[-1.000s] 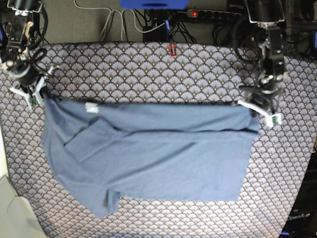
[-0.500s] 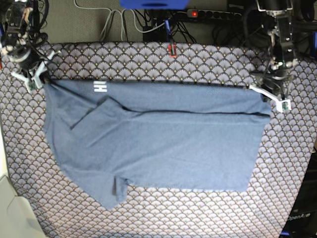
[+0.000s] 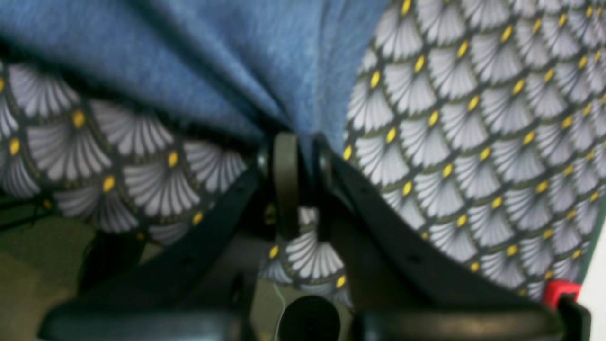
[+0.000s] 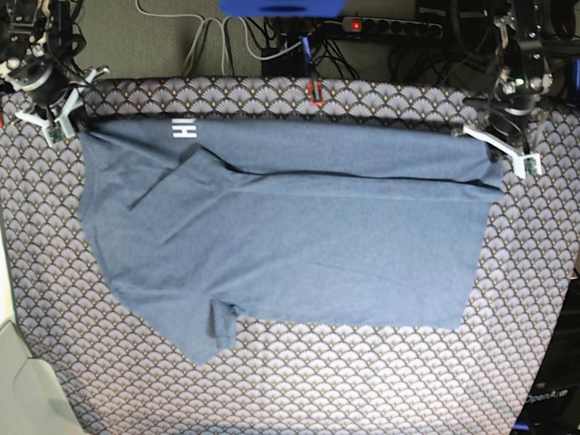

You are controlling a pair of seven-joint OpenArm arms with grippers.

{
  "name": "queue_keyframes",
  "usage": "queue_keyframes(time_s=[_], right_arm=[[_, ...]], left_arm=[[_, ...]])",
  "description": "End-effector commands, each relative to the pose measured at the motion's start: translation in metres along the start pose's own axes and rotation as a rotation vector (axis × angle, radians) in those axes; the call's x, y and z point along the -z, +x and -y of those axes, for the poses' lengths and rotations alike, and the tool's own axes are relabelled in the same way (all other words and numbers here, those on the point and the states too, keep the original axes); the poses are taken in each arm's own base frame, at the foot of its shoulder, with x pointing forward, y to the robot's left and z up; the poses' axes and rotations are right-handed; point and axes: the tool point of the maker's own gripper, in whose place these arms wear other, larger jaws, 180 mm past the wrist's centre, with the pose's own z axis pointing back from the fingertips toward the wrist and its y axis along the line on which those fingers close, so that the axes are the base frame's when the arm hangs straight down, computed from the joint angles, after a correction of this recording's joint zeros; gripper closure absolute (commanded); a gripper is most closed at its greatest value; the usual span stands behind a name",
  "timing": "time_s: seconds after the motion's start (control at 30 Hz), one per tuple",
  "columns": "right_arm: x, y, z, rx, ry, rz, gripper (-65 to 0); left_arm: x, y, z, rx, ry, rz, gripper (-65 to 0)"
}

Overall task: Fold the T-shirt properly
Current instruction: 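Drag the fold edge back toward the robot with both grippers, then release the fold edge and open both grippers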

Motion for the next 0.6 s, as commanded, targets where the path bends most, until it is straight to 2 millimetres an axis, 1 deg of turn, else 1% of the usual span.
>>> queue_keyframes(time_s=[0.0, 0.1, 0.2, 0.3, 0.43, 0.57], right_arm=[[-0.006, 0.005, 0.009, -0.014, -0.021, 0.018, 0.0], [-0.006, 0.005, 0.009, -0.014, -0.02, 0.017, 0.0], [-0.006, 0.005, 0.009, -0.015, -0.02, 0.018, 0.0], [-0.009, -0.002, 0.005, -0.014, -0.014, 0.001, 0.0], [-0.012, 0.002, 0.005, -0.027, -0.015, 0.01, 0.0], [-0.012, 0.0, -0.001, -0.013, -0.009, 0.009, 0.0]], left_arm=[[-0.003, 0.015, -0.008, 0.018, 0.024, 0.049, -0.3], [-0.006, 0.006, -0.011, 0.026, 0.027, 0.027, -0.3], [-0.012, 0.002, -0.01, 0.036, 0.024, 0.023, -0.3], [-0.019, 0.001, -0.009, 0.047, 0.019, 0.025, -0.3], [-0.02, 0.001, -0.009, 0.054, 0.019, 0.026, -0.3], [-0.018, 0.003, -0.015, 0.067, 0.027, 0.025, -0.3]])
